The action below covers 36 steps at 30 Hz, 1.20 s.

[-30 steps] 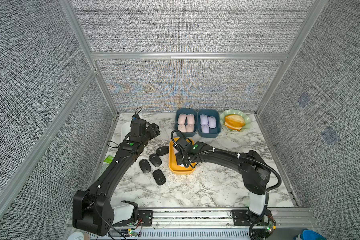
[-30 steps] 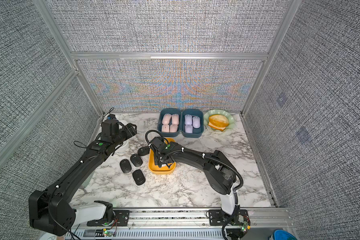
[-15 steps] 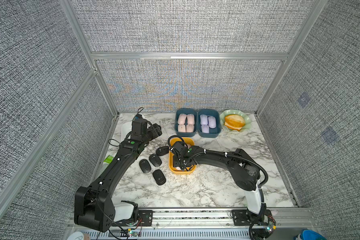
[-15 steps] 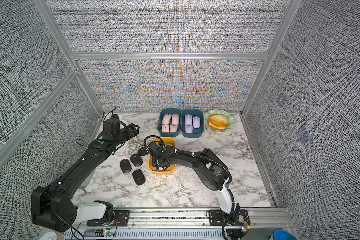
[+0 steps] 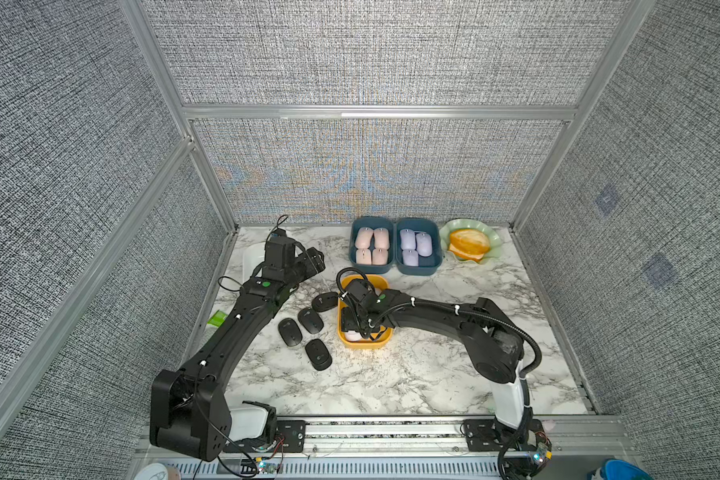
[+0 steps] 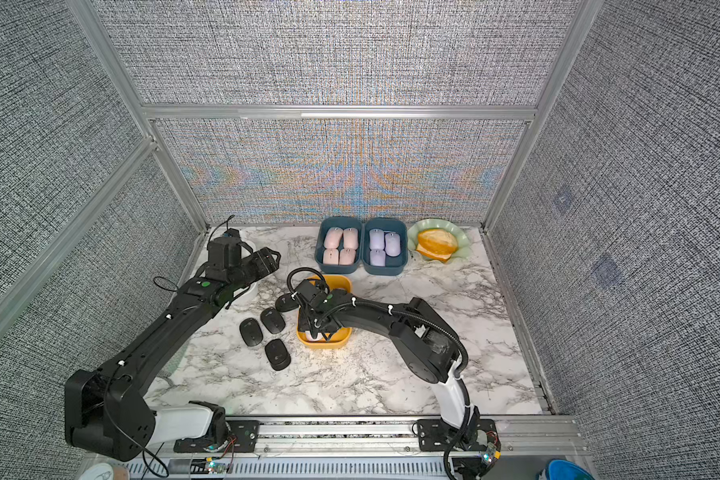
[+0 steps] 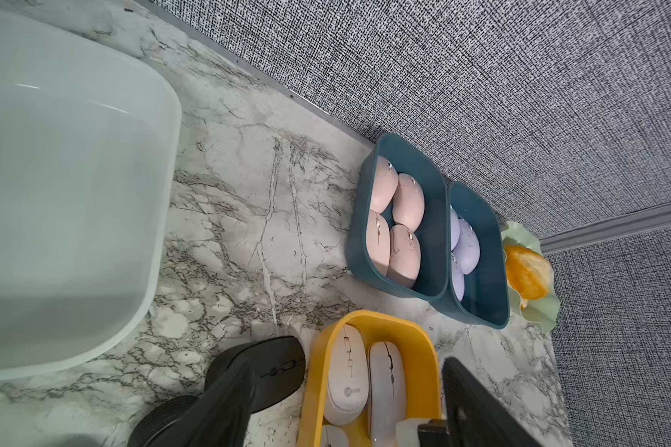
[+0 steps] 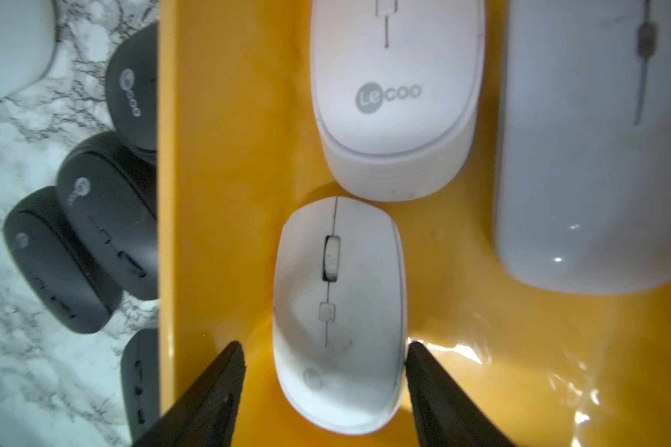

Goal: Place the mice by color into the storage box
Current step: Place the mouse in the storage box.

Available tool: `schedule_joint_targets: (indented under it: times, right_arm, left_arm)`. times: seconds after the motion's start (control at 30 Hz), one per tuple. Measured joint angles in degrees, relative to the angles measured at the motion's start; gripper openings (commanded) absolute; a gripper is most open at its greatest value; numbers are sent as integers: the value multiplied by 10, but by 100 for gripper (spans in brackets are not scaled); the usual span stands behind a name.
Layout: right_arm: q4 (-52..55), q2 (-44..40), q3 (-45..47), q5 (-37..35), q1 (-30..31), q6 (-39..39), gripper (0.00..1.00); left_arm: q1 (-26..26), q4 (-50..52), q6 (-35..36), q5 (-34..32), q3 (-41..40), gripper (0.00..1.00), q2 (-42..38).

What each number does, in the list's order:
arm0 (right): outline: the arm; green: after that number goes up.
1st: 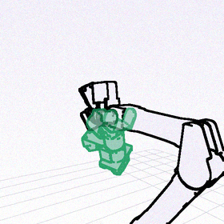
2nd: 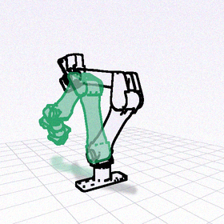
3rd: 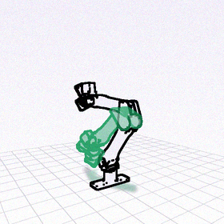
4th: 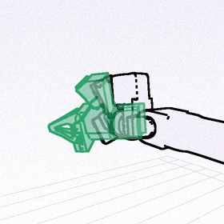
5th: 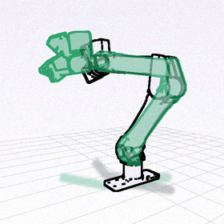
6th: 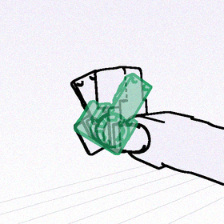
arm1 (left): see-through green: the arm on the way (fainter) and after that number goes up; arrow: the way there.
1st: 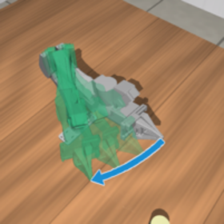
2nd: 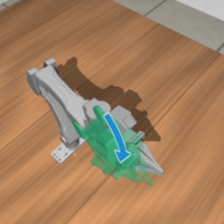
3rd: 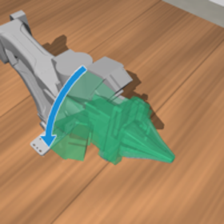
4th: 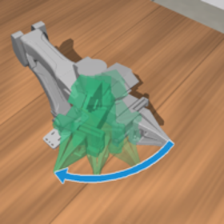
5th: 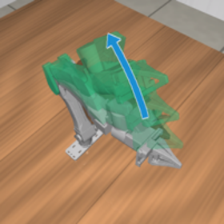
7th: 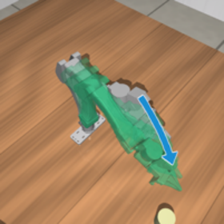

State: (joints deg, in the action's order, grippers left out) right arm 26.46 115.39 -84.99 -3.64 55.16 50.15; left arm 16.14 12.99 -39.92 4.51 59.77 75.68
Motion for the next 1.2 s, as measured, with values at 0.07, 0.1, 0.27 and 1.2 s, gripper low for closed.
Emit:
schedule_joint_targets:
  times: [0.07, 0.1, 0.27, 1.2]
  right_arm:
    - [-2, -9, 8, 9, 0, 0, 68]
    - [-3, -13, 12, 13, -1, 0, 68]
    - [-11, -25, 31, 29, -3, -5, 68]
    - [23, -143, 77, -11, -35, -75, 59]
  left_arm:
    - [0, 0, 0, 2, 0, 78, 0]
    - [0, 0, 0, 3, 0, 78, 0]
    - [0, 0, 0, 7, 0, 78, 0]
    - [0, 7, 3, 36, 11, 78, 24]
